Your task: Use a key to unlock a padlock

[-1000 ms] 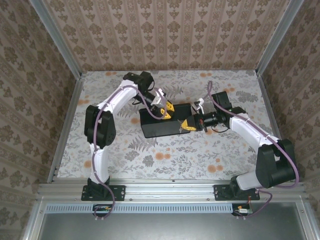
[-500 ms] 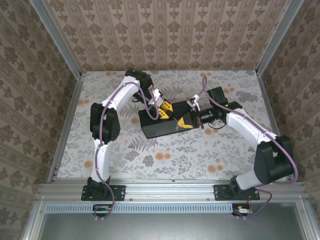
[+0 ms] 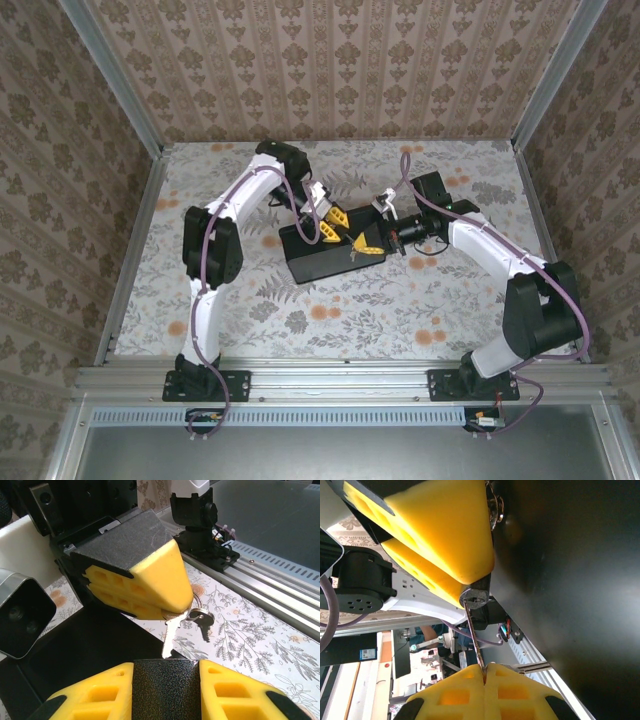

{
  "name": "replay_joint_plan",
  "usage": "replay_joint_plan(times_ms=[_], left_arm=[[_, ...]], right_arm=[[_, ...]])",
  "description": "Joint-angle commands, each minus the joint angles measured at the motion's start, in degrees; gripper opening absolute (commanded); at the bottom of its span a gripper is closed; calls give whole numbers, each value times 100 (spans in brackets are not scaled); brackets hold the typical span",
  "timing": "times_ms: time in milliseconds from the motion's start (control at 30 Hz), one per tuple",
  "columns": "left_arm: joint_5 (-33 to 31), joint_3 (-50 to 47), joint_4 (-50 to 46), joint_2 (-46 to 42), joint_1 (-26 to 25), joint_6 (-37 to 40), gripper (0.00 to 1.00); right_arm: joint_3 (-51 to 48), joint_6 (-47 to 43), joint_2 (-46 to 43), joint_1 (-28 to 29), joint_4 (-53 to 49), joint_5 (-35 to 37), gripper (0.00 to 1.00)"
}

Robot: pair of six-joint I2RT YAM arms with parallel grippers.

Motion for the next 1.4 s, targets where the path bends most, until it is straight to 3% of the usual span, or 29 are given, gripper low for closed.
replay_joint_plan(times_ms=[0, 700, 1100, 1367], left_arm=[[282, -79, -301, -357, -54, -219, 21], [-148, -704, 1175, -792, -116, -1502, 21], [-59, -850, 1409, -859, -73, -1598, 21], [-187, -749, 951, -829, -72, -1152, 21]], right_arm=[[80, -48, 107, -41, -89, 80, 0], [-51, -296, 105, -54, -396, 97, 0], [-148, -514, 85, -59, -623, 106, 0], [-208, -443, 36, -61, -488, 124, 0]])
